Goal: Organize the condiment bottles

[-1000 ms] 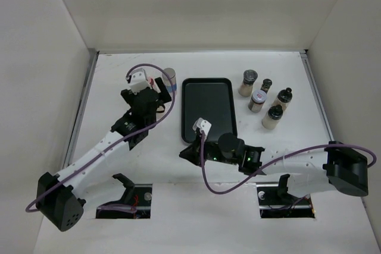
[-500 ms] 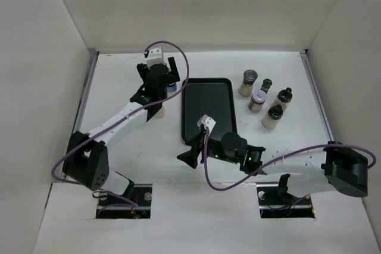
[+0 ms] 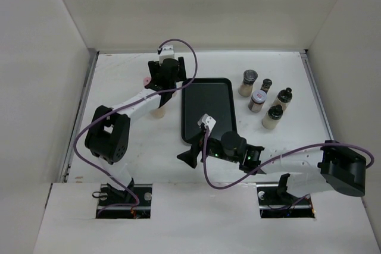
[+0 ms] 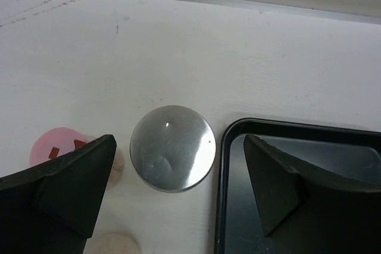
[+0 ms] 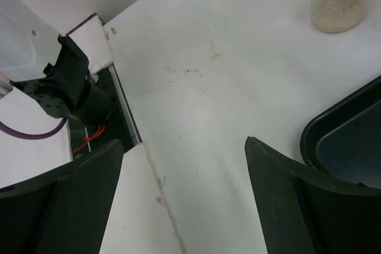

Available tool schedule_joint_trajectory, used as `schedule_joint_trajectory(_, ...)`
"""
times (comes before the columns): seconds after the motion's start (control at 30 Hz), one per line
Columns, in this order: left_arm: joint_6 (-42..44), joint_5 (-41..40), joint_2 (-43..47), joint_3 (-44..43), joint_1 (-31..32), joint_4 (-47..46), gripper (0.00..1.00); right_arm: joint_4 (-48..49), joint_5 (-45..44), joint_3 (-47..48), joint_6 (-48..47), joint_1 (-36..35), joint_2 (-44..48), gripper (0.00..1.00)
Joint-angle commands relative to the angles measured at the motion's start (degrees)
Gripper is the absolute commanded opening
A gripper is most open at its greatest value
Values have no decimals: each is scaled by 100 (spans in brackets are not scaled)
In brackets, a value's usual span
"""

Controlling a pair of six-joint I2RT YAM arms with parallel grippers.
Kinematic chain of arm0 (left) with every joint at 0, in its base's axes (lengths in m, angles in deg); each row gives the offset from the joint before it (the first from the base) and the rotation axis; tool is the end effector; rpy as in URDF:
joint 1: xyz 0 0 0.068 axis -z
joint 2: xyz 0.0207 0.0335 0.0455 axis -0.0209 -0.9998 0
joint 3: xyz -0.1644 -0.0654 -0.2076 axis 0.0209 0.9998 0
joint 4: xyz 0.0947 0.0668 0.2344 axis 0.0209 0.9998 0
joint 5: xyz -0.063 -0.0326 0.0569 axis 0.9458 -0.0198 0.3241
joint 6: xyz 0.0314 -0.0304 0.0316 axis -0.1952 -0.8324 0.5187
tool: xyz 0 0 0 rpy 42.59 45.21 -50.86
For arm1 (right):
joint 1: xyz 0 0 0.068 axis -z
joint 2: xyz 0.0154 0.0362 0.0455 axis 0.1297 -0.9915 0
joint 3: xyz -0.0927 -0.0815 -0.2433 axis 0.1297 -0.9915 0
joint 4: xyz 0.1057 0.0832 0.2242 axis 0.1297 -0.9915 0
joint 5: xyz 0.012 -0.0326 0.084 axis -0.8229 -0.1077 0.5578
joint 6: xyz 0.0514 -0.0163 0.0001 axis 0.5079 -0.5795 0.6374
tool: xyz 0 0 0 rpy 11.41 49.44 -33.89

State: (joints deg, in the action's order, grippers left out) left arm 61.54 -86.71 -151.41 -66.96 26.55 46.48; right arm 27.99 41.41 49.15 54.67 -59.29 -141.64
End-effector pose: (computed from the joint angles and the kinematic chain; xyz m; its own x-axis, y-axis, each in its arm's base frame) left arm 0.3651 -0.1721 0.2643 -0.3158 -0.1175 -0.9415 -0.1023 0.9907 -0.0894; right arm 0.1084 0.2546 0.2266 -0.3819 0.0048 -0.9242 -0.8490 0.3932 0.3529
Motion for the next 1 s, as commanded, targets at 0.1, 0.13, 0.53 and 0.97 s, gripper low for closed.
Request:
schedule_joint_trajectory(0.1,172,-204,-442,-620,-90,-82,84,336,88,70,16,25,12,90)
schedule_joint_trajectory(0.13,190,-212,-504,-646,-99,-117,80,336,88,70,8,25,21,90)
schedule_joint_trajectory(0.53,225,-476,549,-366,-20,-477,35,406,9,-175,34,288,451,89)
schedule_joint_trajectory(0.97,32,-28,446,-681,692,-592,36,1725,-763,-1423,517,1009,2190,36)
